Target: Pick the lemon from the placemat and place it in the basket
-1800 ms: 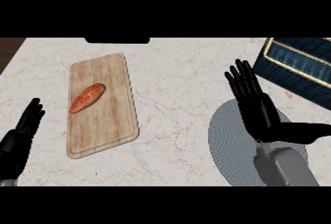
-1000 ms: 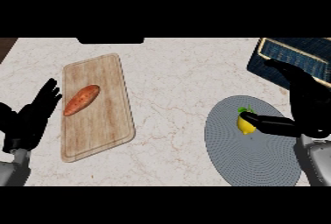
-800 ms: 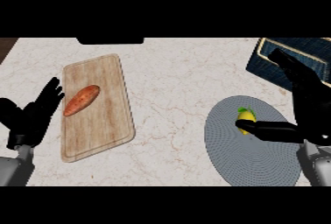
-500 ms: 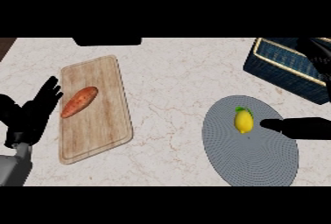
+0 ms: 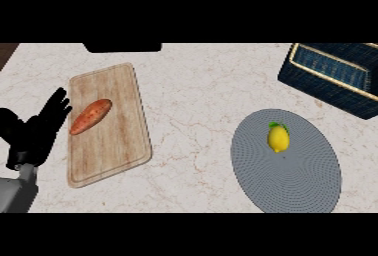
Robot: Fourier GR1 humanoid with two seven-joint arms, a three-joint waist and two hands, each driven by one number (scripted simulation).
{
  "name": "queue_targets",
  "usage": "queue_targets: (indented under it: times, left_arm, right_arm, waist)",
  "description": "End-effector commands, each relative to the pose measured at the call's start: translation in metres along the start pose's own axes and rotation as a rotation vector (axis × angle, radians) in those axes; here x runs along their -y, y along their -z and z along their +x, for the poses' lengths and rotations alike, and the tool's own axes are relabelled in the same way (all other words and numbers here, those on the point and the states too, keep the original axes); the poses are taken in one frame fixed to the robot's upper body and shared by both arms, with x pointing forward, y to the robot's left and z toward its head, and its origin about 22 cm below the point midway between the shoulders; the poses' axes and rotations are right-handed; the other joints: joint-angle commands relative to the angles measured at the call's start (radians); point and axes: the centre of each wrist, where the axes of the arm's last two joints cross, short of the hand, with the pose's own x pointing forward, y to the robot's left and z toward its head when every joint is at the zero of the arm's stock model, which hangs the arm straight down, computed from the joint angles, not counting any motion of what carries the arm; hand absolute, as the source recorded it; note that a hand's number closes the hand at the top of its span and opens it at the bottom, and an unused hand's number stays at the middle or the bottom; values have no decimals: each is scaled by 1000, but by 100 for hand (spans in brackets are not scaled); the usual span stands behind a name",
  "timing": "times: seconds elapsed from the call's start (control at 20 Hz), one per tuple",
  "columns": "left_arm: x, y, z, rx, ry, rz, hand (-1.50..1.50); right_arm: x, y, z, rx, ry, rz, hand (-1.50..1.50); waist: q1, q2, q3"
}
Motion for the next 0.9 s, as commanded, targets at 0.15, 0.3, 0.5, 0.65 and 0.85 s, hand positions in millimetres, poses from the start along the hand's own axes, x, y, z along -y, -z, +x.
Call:
queue_targets:
  times: [0.15, 0.3, 0.5, 0.65, 0.85]
  left_arm:
    - [6, 0, 9, 4, -5, -8, 0]
    - [-12, 2, -2, 7, 11, -18, 0]
    - [2, 1, -1, -7, 7, -10, 0]
    - [-3, -7, -8, 10, -14, -19, 0]
    - [9, -5, -17, 20, 0, -37, 0]
  right_arm:
    - [45, -19, -6, -54, 19, 247, -150]
    - [56, -33, -23, -40, 43, 265, -150]
    - [45, -55, -58, -8, 175, 244, -150]
    - [32, -76, -79, 10, 193, 170, -150]
    - [3, -81, -84, 46, 240, 132, -150]
  waist:
    - [5, 2, 3]
    - [8, 4, 3]
    - [5, 2, 4]
    - [10, 4, 4]
    - [24, 7, 3]
